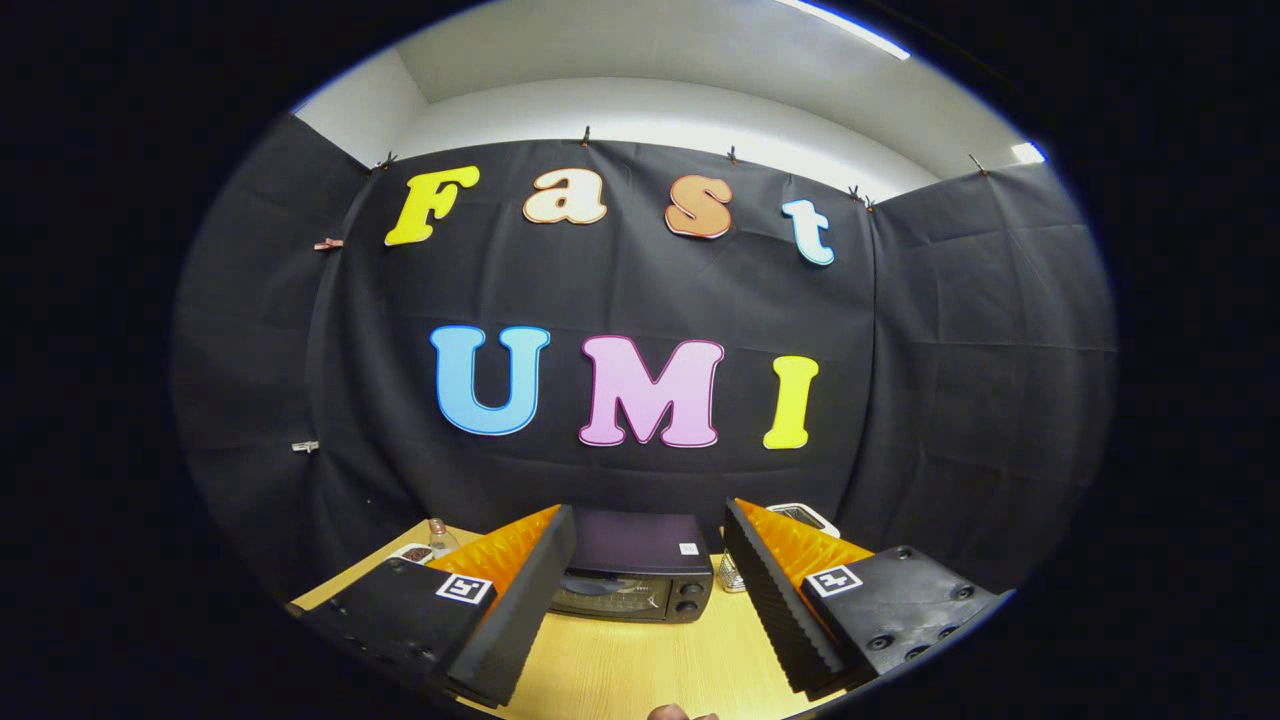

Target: Open the toaster oven, put the food inside, and close the toaster oven door.

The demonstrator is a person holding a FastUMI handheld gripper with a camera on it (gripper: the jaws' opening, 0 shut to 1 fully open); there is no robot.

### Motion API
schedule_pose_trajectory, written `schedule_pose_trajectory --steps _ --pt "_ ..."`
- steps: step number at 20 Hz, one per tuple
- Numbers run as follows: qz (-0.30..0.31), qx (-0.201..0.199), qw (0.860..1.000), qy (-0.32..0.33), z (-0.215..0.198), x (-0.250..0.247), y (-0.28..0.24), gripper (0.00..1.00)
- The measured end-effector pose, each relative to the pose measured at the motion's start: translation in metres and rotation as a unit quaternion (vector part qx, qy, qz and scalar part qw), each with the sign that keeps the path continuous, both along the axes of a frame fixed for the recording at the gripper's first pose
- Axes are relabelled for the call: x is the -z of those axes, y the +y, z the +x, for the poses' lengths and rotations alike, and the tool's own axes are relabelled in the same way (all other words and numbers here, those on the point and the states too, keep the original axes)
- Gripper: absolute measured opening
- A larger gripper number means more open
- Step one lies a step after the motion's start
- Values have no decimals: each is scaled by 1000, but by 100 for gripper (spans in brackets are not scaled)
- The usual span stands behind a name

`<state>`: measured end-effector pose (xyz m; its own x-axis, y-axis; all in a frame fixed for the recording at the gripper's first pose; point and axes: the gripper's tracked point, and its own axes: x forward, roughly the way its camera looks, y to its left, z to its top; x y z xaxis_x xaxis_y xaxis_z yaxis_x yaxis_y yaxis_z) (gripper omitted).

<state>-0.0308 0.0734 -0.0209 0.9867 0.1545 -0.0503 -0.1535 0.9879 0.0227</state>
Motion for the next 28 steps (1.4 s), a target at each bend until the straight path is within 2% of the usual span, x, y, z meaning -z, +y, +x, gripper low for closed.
schedule_pose_trajectory --steps 10,28 --pt "-15 -32 999 4 -5 7 23 98" --pt "-5 -49 999 3 -6 6 35 98"
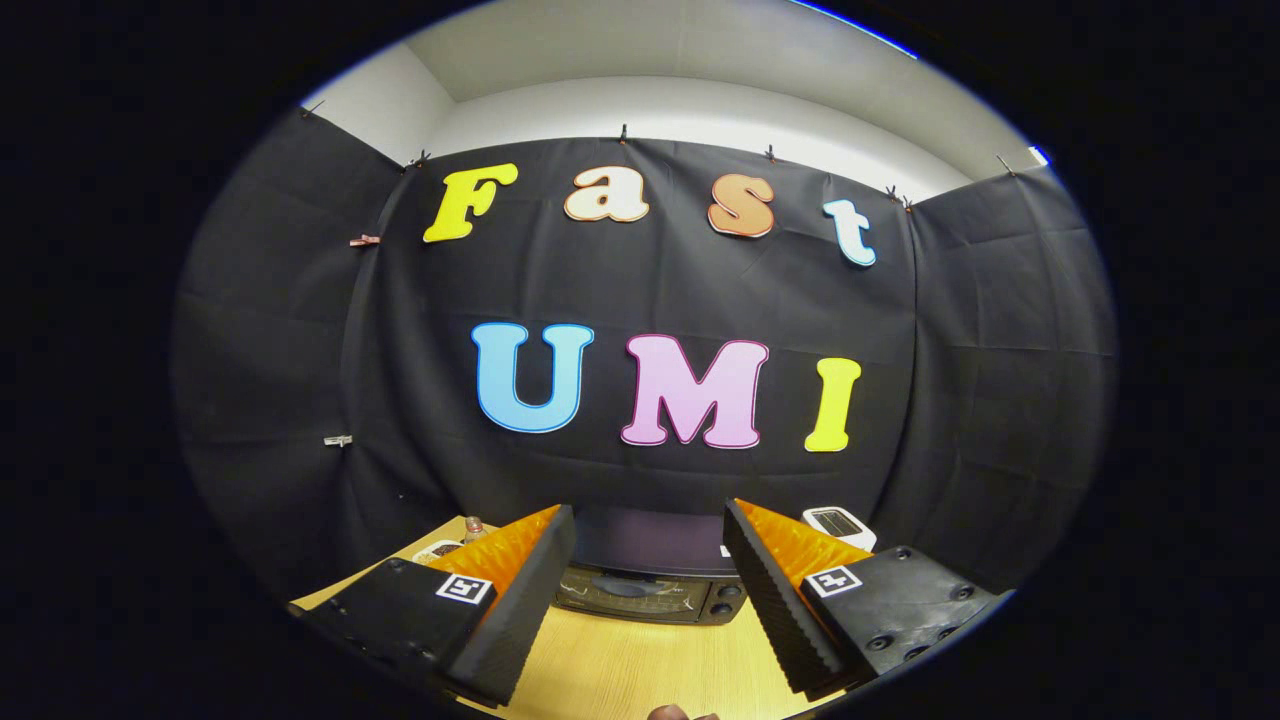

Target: Open the toaster oven, put the food inside, and close the toaster oven door.

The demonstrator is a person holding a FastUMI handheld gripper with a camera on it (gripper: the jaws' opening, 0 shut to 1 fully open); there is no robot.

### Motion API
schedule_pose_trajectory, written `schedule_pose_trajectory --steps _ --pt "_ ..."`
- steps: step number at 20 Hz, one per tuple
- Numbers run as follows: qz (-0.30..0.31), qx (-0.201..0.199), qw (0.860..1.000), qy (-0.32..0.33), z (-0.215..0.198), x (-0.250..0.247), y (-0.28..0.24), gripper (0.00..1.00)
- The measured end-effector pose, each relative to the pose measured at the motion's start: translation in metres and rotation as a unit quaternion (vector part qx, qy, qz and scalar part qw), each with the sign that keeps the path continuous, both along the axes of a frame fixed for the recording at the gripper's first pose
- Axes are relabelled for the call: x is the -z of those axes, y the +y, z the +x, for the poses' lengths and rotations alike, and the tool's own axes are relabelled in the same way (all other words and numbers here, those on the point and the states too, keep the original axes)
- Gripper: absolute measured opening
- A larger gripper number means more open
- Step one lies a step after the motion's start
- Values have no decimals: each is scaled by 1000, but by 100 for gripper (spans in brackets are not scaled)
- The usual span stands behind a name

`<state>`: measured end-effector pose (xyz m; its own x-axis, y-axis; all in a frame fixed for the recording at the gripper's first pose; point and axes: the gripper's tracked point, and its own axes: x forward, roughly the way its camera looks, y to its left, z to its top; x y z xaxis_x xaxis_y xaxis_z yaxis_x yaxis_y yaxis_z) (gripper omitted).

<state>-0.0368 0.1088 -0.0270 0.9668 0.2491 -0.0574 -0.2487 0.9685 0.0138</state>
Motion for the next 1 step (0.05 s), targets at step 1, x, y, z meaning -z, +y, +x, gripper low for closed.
schedule_pose_trajectory --steps 1 --pt "1 -1 1000 1 0 2 1 97"
